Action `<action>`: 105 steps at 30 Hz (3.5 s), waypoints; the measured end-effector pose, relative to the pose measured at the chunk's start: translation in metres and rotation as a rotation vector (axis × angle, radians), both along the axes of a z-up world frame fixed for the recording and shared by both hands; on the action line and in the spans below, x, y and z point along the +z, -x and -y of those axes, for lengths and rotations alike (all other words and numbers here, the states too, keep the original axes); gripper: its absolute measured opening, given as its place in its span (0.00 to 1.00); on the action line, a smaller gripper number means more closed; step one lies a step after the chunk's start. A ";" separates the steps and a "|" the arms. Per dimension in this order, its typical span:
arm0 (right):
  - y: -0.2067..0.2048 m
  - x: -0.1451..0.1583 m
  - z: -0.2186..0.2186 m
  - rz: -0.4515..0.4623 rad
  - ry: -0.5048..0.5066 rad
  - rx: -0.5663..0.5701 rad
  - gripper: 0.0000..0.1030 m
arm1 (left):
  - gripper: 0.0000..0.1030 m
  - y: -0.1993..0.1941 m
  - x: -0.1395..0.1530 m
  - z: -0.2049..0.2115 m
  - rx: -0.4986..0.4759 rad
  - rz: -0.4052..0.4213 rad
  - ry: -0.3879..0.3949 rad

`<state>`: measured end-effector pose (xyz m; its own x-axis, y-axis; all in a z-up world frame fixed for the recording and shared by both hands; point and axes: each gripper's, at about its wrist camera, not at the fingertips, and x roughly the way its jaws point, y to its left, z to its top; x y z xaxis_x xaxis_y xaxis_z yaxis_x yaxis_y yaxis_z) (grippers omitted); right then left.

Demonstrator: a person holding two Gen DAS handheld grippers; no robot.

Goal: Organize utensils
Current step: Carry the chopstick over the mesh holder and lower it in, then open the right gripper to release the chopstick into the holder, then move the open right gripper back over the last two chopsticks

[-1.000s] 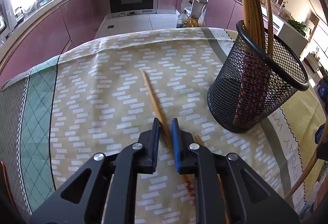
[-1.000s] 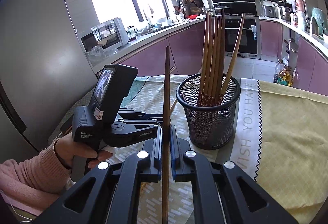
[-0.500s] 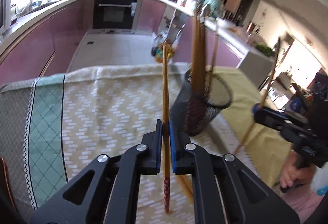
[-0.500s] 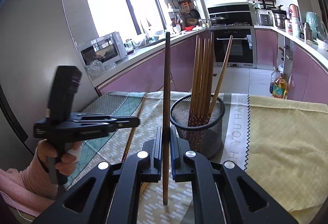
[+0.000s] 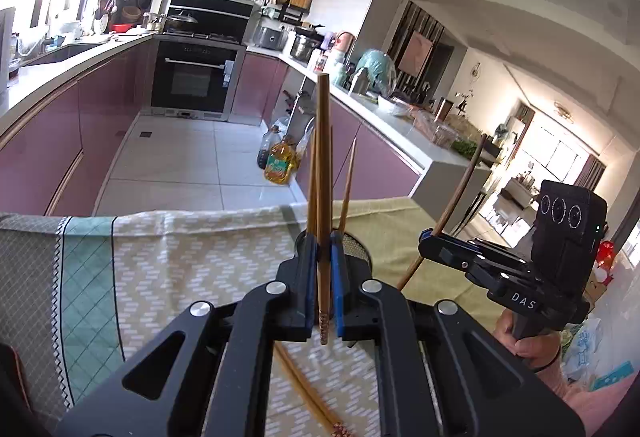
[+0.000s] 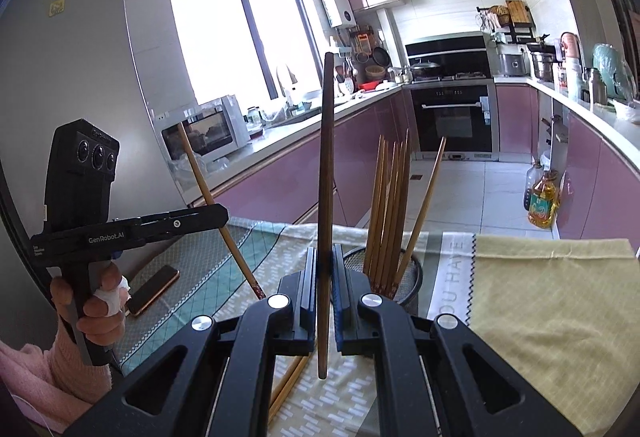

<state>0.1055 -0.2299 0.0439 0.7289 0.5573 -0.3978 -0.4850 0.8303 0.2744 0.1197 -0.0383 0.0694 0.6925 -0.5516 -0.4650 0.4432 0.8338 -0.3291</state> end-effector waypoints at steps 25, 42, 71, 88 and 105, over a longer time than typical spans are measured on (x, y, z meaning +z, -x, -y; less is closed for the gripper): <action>-0.051 0.017 -0.008 0.025 0.054 -0.041 0.06 | 0.07 -0.042 0.011 0.057 -0.025 0.044 -0.170; -0.090 -0.027 -0.018 -0.164 0.093 -0.048 0.07 | 0.08 -0.085 -0.032 0.079 -0.063 -0.085 -0.259; -0.009 -0.035 -0.034 -0.111 0.105 0.075 0.48 | 0.53 -0.007 -0.055 0.022 0.066 0.008 -0.213; 0.021 -0.122 -0.079 -0.317 0.238 0.093 0.48 | 0.63 0.031 -0.131 -0.014 0.158 -0.203 -0.244; 0.028 -0.132 -0.093 -0.319 0.332 0.065 0.48 | 0.64 0.037 -0.140 -0.017 0.160 -0.222 -0.241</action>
